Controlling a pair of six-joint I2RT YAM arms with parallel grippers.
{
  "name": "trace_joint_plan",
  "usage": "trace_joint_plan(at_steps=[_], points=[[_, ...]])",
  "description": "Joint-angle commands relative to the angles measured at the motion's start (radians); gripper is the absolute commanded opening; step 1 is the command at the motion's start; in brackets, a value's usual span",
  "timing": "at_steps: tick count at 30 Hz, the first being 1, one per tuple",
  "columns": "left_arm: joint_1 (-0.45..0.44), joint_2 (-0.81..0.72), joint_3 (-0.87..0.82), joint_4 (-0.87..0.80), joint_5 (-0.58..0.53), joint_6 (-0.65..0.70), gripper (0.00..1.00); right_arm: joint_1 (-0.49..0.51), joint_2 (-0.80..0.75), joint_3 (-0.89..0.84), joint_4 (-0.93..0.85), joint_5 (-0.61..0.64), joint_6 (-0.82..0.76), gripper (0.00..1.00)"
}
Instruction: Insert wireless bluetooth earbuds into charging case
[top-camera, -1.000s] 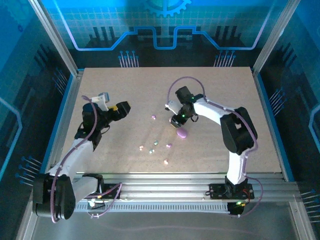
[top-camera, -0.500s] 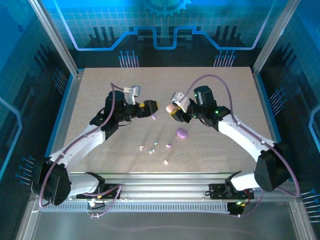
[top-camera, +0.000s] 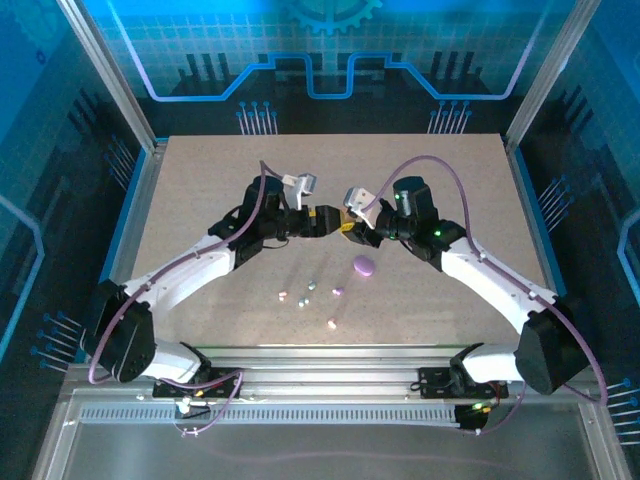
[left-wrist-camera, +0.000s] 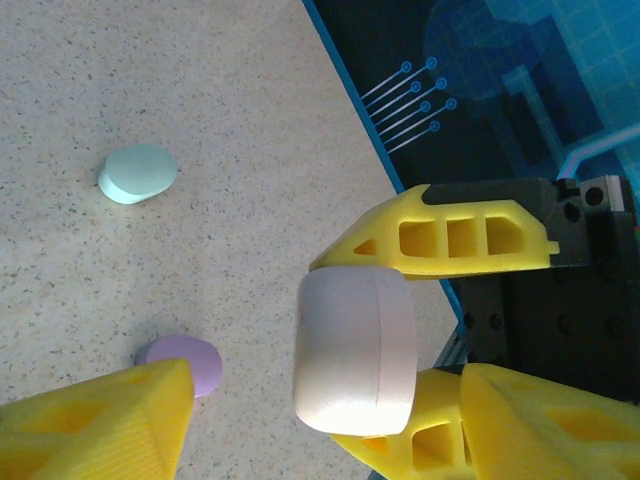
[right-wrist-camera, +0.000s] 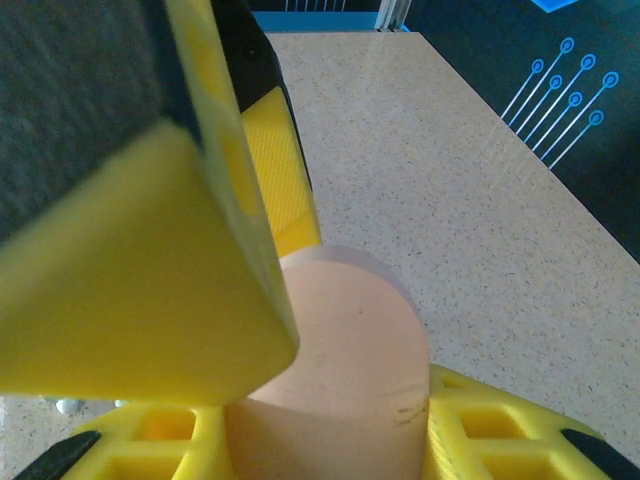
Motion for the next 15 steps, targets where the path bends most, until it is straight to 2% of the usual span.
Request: trace_joint_plan(at_steps=[1, 4, 7, 15], points=[[-0.022, 0.020, 0.045, -0.016, 0.005, -0.006, 0.65, 0.019, -0.032, -0.019, 0.058, -0.008, -0.026, 0.36], [-0.022, 0.023, 0.034, -0.005, -0.032, -0.035, 0.56, 0.025, -0.036, -0.028, 0.067, -0.011, -0.041, 0.36], [-0.025, 0.025, 0.030, 0.013, -0.030, -0.052, 0.52, 0.029, -0.039, -0.029, 0.066, -0.012, -0.052, 0.36], [-0.047, 0.022, 0.001, 0.075, -0.047, -0.100, 0.31, 0.047, -0.049, -0.038, 0.072, -0.005, -0.095, 0.38]])
